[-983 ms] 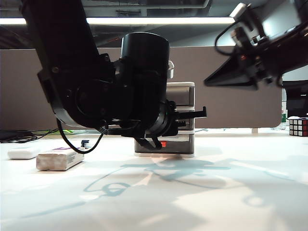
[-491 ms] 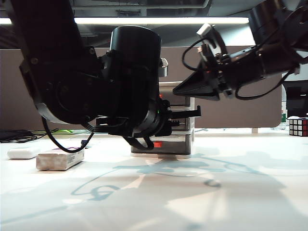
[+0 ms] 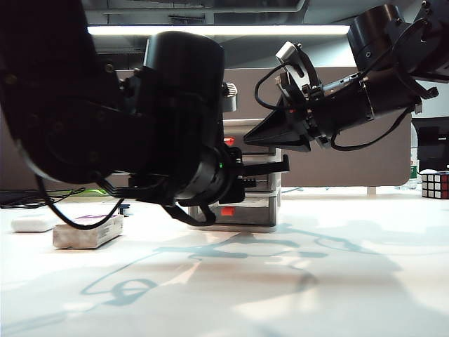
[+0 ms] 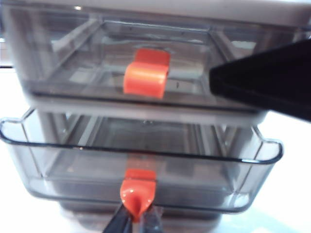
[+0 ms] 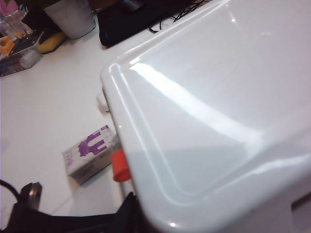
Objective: Open the second layer of the drawer on the table, pick up a pack of napkins on the table and put it in, and finally close the drawer.
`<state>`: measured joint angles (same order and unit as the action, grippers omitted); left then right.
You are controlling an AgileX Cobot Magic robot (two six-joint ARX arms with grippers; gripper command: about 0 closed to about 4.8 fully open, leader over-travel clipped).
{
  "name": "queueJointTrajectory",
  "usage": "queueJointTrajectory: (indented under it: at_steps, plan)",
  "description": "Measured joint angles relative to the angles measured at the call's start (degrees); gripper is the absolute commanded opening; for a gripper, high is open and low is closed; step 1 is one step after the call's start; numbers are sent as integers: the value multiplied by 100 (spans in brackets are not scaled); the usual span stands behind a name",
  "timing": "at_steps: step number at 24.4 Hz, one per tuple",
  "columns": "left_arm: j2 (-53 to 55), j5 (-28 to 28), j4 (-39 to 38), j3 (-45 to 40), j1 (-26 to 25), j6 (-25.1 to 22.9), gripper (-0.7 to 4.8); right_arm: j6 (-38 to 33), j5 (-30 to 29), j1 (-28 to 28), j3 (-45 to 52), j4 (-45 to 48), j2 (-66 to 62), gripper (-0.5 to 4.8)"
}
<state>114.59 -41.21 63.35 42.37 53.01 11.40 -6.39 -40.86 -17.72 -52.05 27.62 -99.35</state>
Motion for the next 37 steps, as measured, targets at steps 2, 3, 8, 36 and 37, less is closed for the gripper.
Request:
queueJointTrajectory:
  at_steps: [2,3,8,36,37]
  plan:
    - [-61,-2,33,-122,55,74,-6,0,28,0,0,0,0,-5]
    - [-81,-17,33,-170,85,98,-6,0,33,0,0,0,0,-5]
    - [-319,-225,24,-531,354,144,-6,0,55,2,0,13,-2,-5]
    - [-2133,304,-2494,-1303,1062,1604,133,-92,96,-39,0,153,-2,-5]
    - [-2275,376,-2791,-1303,1060,1735,140,-92,94,-39,0,155,-2,-5]
